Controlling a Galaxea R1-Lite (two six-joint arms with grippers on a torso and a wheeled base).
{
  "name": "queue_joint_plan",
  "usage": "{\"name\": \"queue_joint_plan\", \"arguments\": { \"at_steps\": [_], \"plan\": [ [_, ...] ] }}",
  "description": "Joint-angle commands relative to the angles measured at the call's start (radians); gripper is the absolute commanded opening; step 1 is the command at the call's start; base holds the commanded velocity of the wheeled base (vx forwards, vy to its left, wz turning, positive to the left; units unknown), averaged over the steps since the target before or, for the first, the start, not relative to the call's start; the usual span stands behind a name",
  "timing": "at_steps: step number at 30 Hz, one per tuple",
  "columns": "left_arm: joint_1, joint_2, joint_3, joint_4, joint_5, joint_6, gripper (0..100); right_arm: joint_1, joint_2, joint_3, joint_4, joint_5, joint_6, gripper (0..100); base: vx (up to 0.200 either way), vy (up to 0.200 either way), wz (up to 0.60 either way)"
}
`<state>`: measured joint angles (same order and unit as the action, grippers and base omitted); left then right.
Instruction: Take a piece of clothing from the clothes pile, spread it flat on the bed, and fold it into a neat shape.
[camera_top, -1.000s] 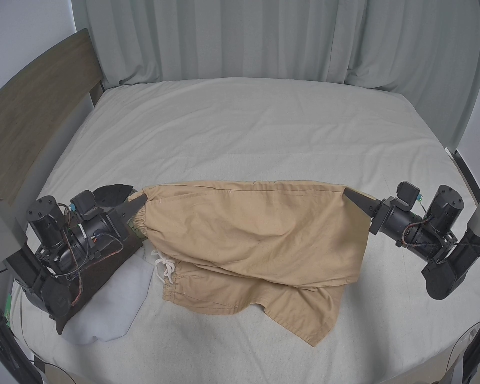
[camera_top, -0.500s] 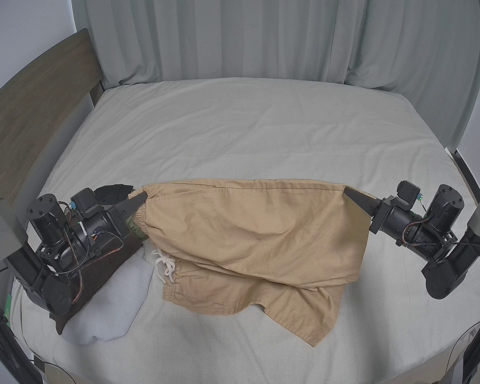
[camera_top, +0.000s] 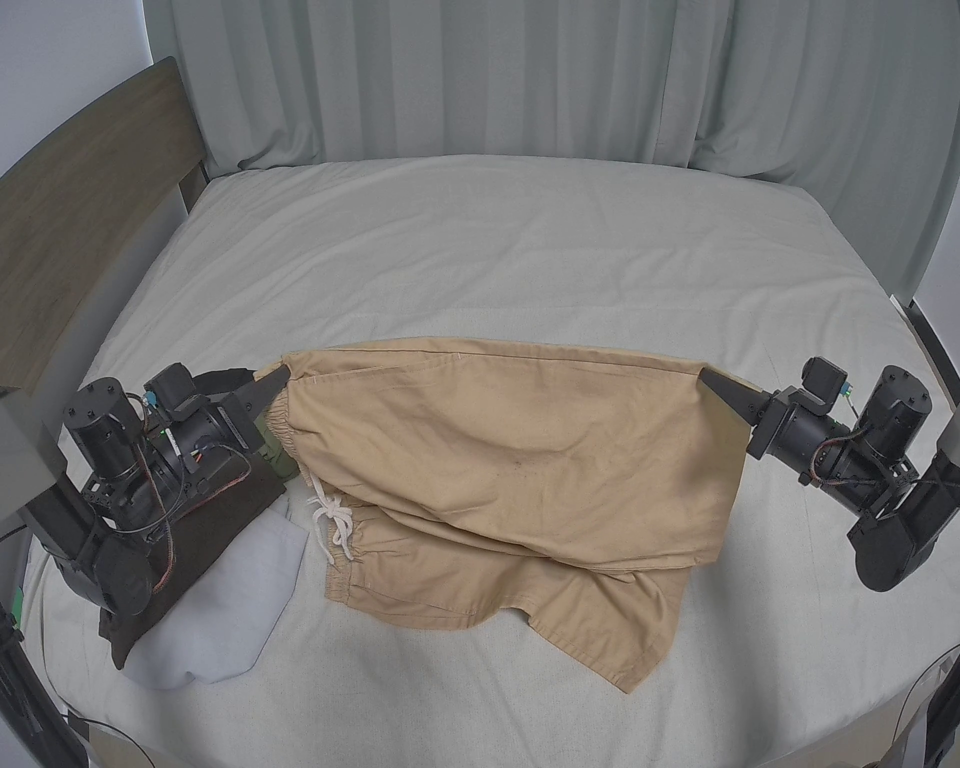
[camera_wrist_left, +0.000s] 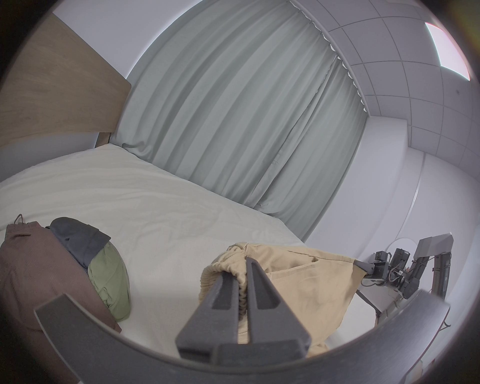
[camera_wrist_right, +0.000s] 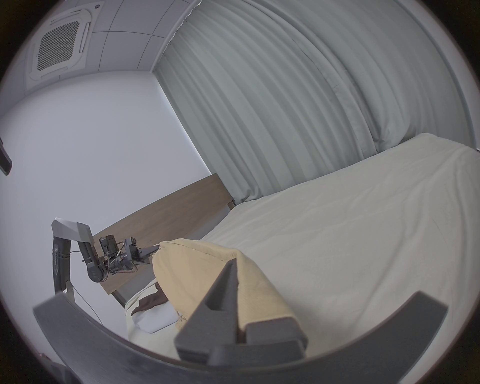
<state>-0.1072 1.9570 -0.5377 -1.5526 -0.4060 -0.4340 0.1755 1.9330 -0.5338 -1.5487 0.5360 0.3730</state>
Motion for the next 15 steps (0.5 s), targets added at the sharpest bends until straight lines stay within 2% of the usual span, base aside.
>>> {"name": "queue_joint_plan", "arguments": {
  "at_steps": [1,15],
  "plan": [
    [0.001,0.013,-0.008,-0.001,0.003,0.000,0,-0.005,0.004,0.000,-0.001,0.001,0.000,0,0.000,0.000,0.00],
    [0.001,0.014,-0.010,-0.001,0.003,0.000,0,-0.030,0.006,-0.002,-0.001,0.001,0.000,0,0.000,0.000,0.00]
  ]
}}
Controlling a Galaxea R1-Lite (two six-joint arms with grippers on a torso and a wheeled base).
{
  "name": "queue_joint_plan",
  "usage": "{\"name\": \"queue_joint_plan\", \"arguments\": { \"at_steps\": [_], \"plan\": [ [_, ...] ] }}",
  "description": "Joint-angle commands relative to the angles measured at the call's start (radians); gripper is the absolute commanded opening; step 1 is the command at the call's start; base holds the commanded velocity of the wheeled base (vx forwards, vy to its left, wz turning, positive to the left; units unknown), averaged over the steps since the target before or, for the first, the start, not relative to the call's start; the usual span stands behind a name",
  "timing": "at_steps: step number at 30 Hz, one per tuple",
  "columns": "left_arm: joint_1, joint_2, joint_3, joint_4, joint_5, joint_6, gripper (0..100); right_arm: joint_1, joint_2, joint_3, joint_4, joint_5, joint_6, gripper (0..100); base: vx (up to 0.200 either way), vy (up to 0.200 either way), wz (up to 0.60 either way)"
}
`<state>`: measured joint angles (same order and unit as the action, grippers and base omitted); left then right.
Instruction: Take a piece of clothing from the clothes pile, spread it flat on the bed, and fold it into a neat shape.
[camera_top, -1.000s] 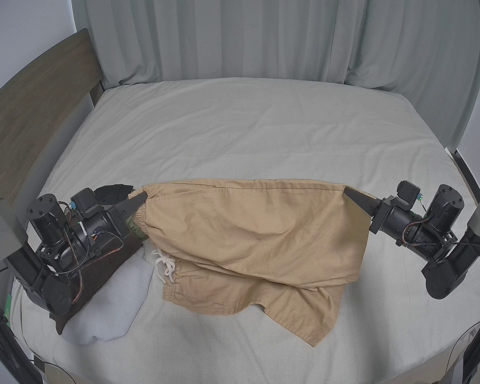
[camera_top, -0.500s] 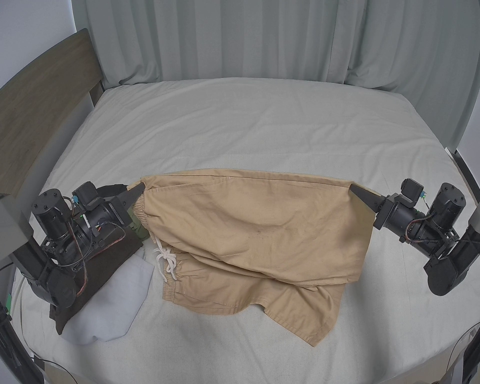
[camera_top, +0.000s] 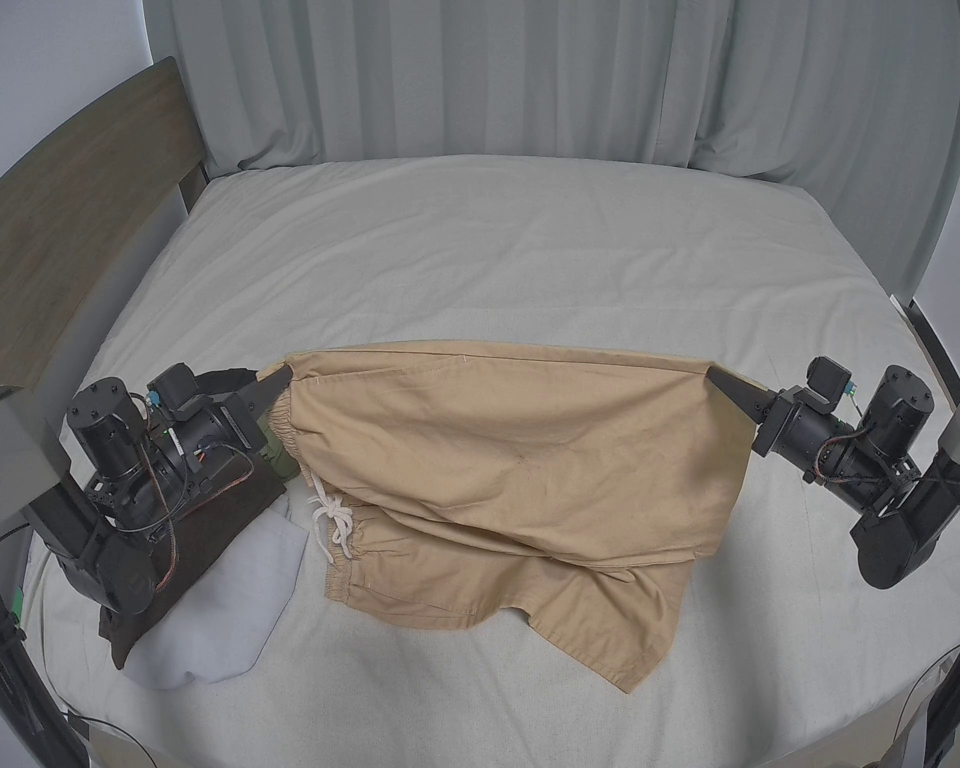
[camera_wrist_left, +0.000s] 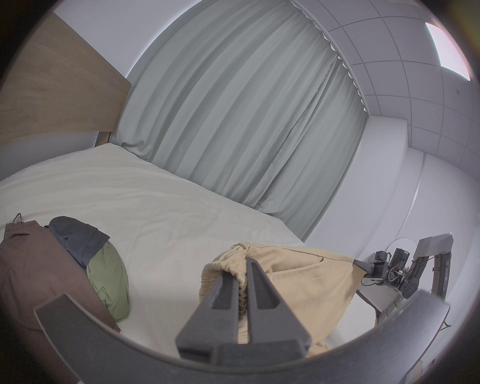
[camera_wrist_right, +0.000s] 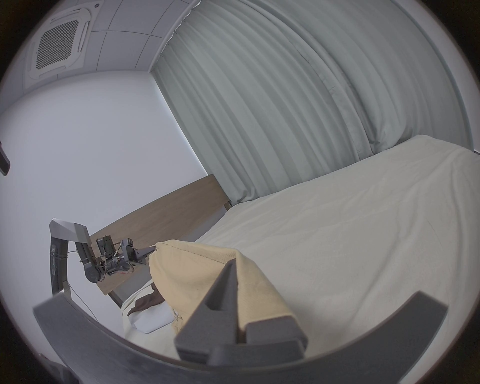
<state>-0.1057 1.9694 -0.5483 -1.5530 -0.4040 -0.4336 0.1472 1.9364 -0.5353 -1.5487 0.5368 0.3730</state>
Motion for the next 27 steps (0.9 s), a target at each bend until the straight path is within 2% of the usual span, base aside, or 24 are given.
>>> {"name": "queue_joint_plan", "arguments": {
  "at_steps": [1,19,27],
  "plan": [
    [0.001,0.002,-0.001,-0.001,0.002,0.000,0,-0.005,0.003,0.000,-0.001,0.000,0.000,0,0.000,0.000,0.00],
    [0.005,0.000,-0.002,-0.001,0.001,-0.004,0,-0.008,0.004,-0.005,0.001,0.002,-0.003,0,0.000,0.000,0.00],
    [0.014,0.043,-0.025,-0.001,0.001,-0.005,0,0.000,0.062,-0.075,0.001,0.000,-0.006,0,0.000,0.000,0.00]
  ]
}}
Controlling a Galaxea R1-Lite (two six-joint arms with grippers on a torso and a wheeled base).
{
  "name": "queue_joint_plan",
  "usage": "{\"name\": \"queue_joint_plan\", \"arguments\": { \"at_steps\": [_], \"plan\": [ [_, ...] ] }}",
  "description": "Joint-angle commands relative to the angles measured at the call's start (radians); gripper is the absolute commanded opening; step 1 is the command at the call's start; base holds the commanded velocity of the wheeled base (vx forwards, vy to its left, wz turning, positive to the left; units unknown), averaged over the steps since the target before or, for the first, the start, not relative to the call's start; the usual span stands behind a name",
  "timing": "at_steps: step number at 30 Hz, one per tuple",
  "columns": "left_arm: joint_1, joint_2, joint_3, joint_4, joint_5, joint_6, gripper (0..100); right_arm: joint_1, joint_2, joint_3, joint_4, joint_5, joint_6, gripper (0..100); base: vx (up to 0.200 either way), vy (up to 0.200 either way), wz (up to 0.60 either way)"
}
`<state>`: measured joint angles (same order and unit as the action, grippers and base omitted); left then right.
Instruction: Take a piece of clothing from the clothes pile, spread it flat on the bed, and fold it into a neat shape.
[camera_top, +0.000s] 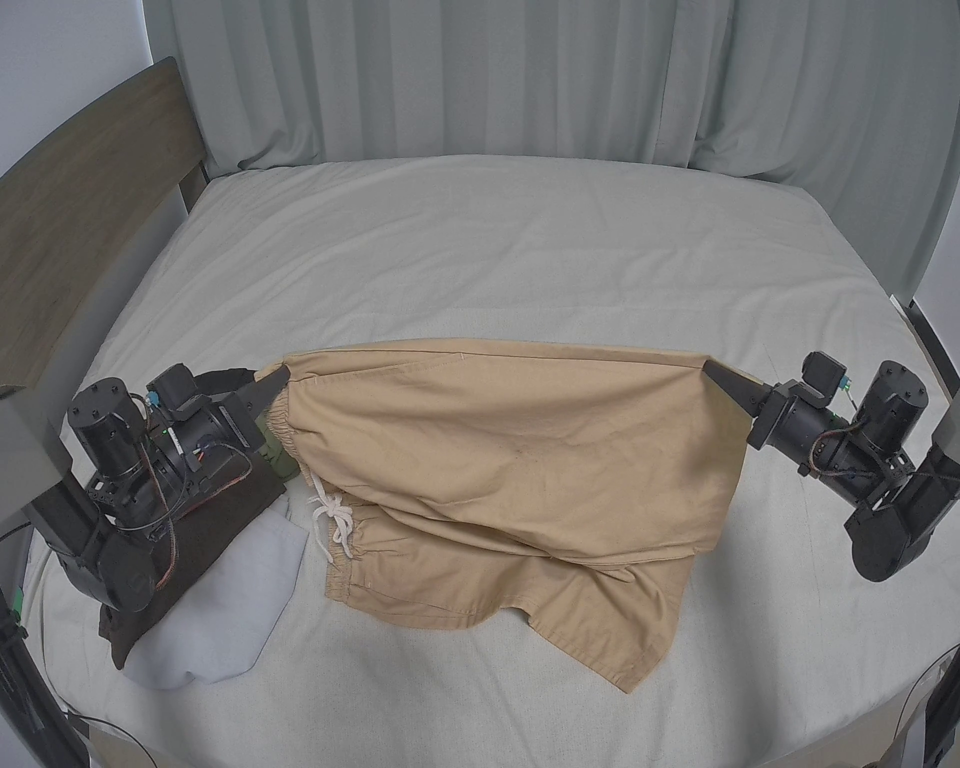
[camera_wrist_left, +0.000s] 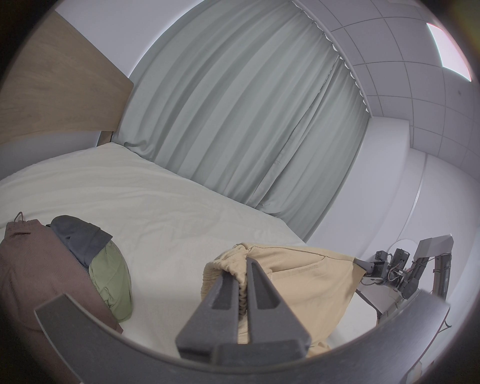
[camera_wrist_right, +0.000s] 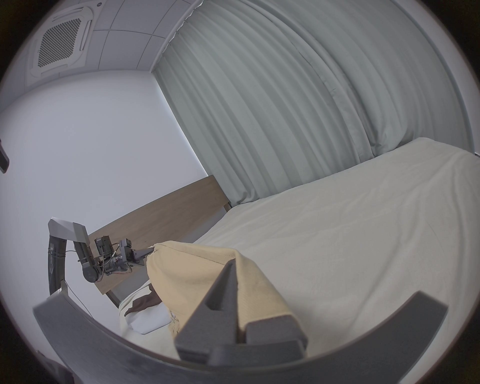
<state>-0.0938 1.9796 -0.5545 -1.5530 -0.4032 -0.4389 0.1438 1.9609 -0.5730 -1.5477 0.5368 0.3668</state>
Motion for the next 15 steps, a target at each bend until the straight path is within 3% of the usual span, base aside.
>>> {"name": "queue_joint_plan", "arguments": {
  "at_steps": [1,15],
  "plan": [
    [0.002,0.039,-0.028,-0.001,0.000,-0.001,0,0.003,0.047,-0.051,0.000,0.000,0.000,0,0.000,0.000,0.00],
    [0.002,0.125,-0.127,-0.001,0.006,-0.003,0,-0.003,0.176,-0.263,0.001,-0.020,0.001,0,0.000,0.000,0.00]
  ]
}}
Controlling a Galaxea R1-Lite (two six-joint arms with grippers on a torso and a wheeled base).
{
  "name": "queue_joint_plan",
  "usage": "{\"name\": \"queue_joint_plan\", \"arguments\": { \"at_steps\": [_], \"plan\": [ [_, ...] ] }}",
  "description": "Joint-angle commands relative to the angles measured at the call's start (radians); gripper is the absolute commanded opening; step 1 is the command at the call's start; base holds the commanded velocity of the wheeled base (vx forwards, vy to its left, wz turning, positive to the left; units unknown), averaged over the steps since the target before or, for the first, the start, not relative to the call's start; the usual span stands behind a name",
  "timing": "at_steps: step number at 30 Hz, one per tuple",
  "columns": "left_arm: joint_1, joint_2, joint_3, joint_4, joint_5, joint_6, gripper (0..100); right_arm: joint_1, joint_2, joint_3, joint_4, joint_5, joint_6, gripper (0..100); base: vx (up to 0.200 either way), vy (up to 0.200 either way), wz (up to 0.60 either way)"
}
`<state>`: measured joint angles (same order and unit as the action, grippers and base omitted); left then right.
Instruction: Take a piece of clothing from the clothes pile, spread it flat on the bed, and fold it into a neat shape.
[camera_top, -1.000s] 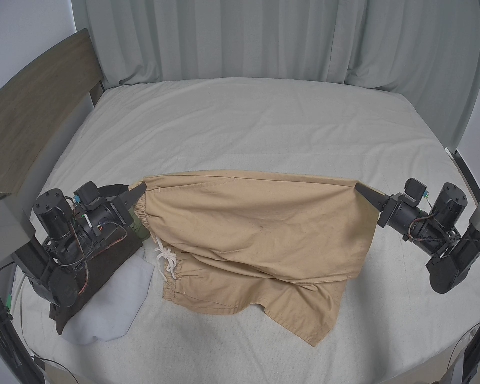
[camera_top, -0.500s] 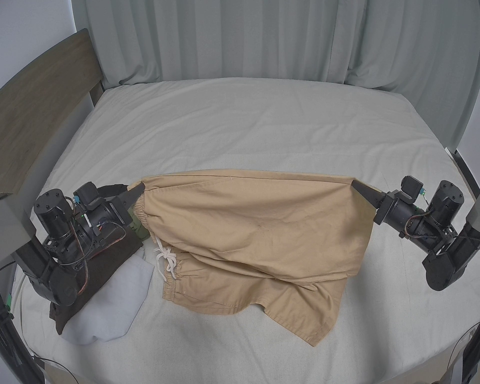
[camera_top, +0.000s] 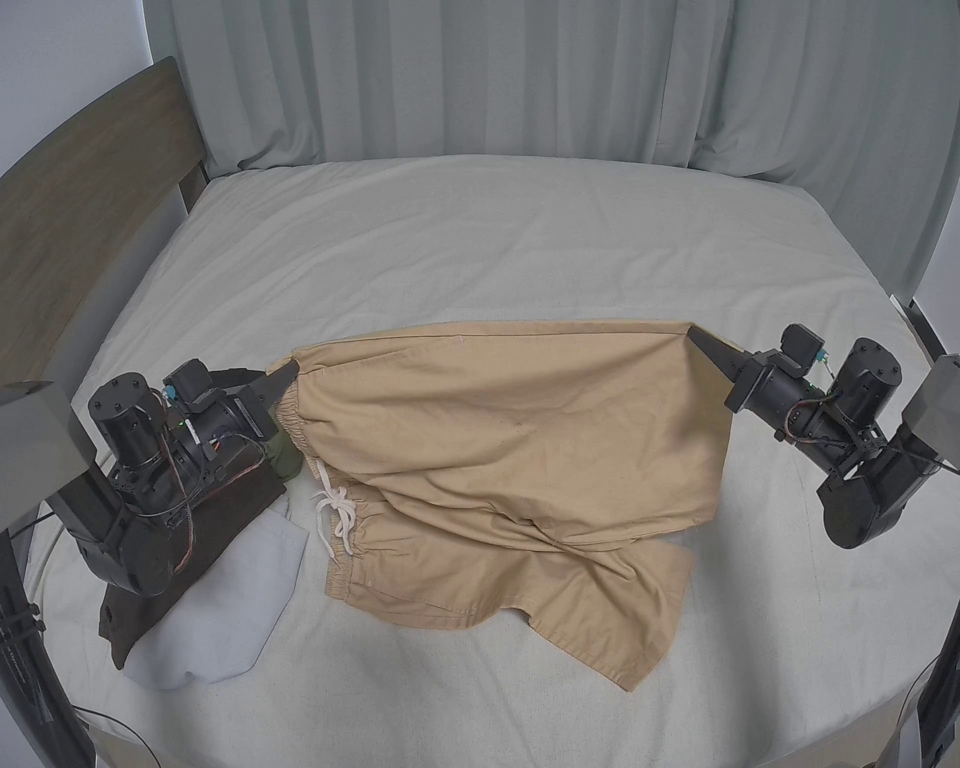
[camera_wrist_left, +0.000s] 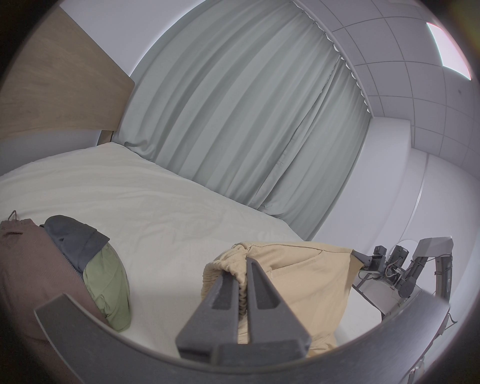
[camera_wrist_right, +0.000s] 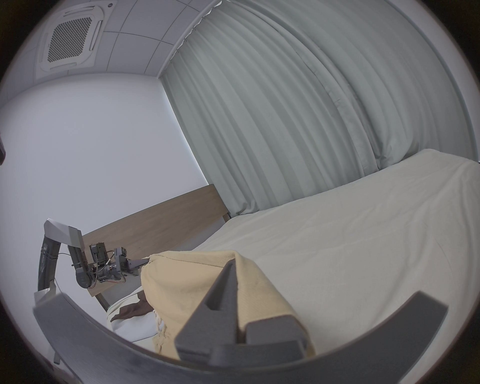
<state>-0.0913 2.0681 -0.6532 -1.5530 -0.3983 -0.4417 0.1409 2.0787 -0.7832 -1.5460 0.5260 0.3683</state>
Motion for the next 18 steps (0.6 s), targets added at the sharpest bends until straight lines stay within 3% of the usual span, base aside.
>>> {"name": "queue_joint_plan", "arguments": {
  "at_steps": [1,18],
  "plan": [
    [-0.001,0.038,-0.029,-0.001,0.001,-0.002,0,0.000,0.067,-0.064,0.000,-0.012,0.000,0,0.000,0.000,0.00],
    [-0.008,0.130,-0.157,-0.001,0.042,-0.031,0,-0.004,0.158,-0.182,0.001,-0.015,0.014,0,0.000,0.000,0.00]
  ]
}}
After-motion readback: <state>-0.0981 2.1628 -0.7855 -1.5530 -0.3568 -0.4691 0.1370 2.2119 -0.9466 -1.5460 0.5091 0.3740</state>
